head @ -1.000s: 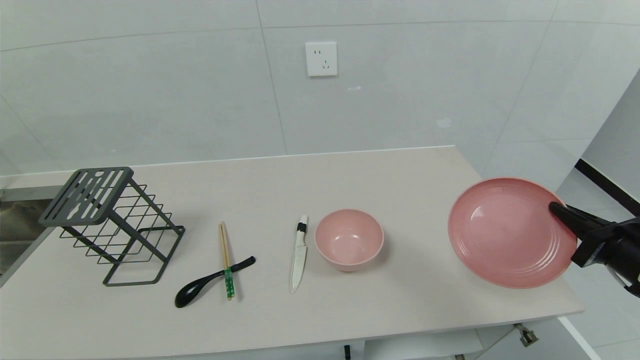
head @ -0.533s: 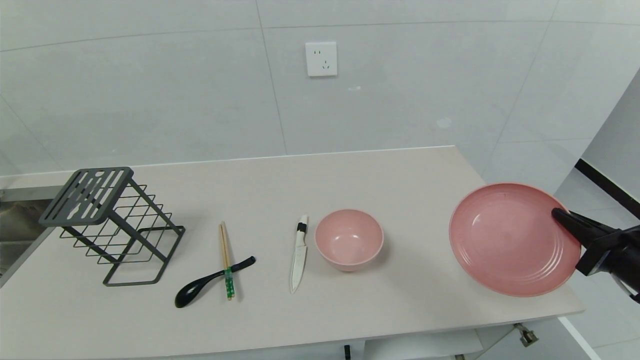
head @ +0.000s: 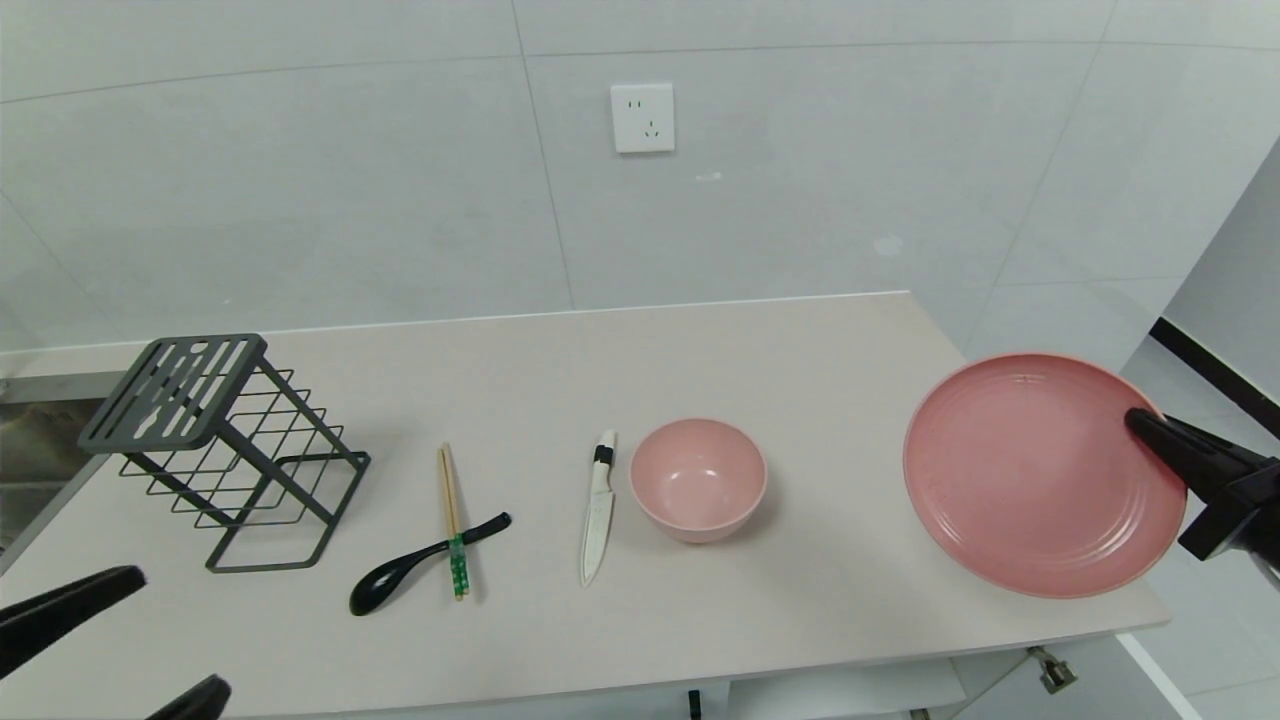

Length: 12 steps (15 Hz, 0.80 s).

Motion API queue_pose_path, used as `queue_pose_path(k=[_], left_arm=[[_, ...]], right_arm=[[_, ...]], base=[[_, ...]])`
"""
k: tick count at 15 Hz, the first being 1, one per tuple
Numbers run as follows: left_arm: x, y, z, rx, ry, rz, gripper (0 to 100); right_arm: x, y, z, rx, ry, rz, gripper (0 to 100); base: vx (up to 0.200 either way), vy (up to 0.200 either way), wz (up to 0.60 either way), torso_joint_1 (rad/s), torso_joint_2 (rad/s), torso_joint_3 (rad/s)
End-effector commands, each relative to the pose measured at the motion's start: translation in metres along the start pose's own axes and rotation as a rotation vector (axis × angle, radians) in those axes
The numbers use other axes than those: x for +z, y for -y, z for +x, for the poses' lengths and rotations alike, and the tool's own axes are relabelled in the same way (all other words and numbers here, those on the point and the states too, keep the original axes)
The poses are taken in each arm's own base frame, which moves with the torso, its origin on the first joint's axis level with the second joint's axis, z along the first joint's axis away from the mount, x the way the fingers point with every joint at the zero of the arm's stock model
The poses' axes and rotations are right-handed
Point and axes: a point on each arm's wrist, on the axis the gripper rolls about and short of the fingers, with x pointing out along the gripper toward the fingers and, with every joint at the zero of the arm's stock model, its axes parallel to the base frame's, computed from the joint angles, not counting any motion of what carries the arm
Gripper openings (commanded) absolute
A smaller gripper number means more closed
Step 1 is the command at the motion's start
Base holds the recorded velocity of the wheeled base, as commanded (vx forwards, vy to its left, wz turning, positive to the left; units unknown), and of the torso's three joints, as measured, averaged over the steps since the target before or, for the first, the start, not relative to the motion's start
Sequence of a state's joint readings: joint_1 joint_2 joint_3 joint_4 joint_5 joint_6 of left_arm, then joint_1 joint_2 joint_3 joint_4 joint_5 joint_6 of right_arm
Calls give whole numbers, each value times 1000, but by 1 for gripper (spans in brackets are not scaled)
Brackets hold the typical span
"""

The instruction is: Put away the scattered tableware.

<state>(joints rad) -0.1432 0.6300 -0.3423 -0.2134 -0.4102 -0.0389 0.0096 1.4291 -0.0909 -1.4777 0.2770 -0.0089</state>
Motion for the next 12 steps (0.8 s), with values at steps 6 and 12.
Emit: queue_pose_path(k=[6, 12], left_arm=[[-4, -31, 98, -17, -220, -39, 100], [-17, -29, 152, -98, -309, -18, 100]], right_arm=[[0, -5, 2, 29, 3, 11, 0], [-2, -5, 3, 31, -10, 15, 0]], base=[[0, 0, 0, 0, 0, 0], [0, 0, 0, 0, 0, 0]])
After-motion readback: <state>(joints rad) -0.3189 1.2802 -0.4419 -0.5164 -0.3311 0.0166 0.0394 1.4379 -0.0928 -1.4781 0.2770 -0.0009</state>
